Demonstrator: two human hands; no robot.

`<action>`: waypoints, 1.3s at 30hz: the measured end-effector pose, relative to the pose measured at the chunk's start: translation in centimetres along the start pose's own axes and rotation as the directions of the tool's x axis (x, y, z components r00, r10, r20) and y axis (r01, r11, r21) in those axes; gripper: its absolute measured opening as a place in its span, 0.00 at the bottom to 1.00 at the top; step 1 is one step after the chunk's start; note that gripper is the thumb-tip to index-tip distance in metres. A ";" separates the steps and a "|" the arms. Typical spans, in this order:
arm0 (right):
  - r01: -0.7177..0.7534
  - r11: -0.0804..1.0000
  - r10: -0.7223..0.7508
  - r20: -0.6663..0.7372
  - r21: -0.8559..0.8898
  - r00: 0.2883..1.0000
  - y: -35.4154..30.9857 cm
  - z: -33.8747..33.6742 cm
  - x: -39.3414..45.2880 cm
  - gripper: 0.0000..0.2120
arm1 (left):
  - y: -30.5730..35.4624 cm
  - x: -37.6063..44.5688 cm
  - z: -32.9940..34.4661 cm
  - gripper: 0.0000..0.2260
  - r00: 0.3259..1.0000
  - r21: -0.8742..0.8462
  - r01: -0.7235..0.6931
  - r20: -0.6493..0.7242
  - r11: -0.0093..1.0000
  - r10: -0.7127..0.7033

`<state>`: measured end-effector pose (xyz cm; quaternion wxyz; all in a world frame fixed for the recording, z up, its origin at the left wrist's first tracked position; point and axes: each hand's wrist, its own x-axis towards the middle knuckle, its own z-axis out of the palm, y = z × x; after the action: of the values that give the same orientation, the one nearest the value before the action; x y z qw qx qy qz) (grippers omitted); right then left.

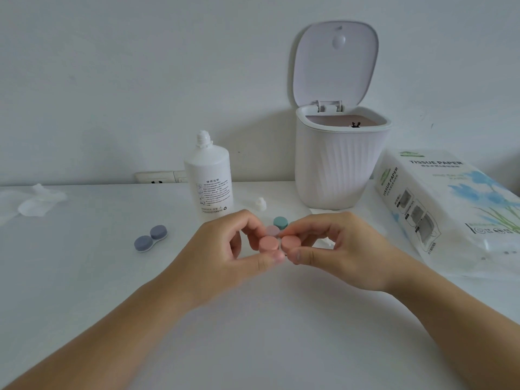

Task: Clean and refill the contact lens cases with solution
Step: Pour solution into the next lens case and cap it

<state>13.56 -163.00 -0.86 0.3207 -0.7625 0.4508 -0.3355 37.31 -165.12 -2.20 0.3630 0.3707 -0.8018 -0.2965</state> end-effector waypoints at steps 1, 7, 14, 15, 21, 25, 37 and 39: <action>-0.001 1.000 0.001 0.003 0.001 1.000 0.0 0.0 0.0 0.09 | 0.0 0.1 0.0 0.08 1.000 0.020 -0.009 0.001 1.000 0.009; 0.007 1.000 -0.007 0.000 0.008 1.000 0.1 0.0 -0.1 0.09 | -0.2 0.1 -0.1 0.11 0.999 0.001 0.000 0.052 1.000 0.000; -0.004 1.000 0.003 0.017 0.024 1.000 0.2 0.1 -0.1 0.09 | -0.2 0.0 0.0 0.06 1.000 0.018 -0.021 0.020 1.000 0.020; -0.001 1.000 0.001 0.021 0.027 1.000 0.2 0.2 -0.1 0.09 | -0.2 0.0 -0.1 0.06 0.999 0.008 -0.022 0.029 1.000 0.022; -0.002 0.997 -0.001 0.045 0.075 0.999 0.5 0.3 0.0 0.09 | -0.4 0.2 -0.5 0.12 0.997 -0.082 0.045 0.062 0.996 -0.040; 0.021 0.995 -0.027 0.062 0.094 0.998 0.6 0.4 -0.2 0.08 | -0.4 0.2 -0.7 0.11 0.991 -0.150 0.078 0.119 0.986 -0.060; -0.002 1.000 0.002 0.040 0.021 0.999 1.4 0.4 0.6 0.16 | -0.7 0.4 -1.0 0.05 0.991 -0.008 0.094 0.091 0.995 -0.093; -0.004 0.999 0.003 -0.036 -0.033 0.999 1.8 0.2 0.9 0.18 | -0.6 0.5 -1.6 0.05 0.995 0.039 0.095 0.040 0.995 -0.096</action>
<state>13.23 -164.43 -2.19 0.3003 -0.7607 0.4634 -0.3412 38.59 -166.13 -1.57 0.3248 0.4090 -0.7958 -0.3064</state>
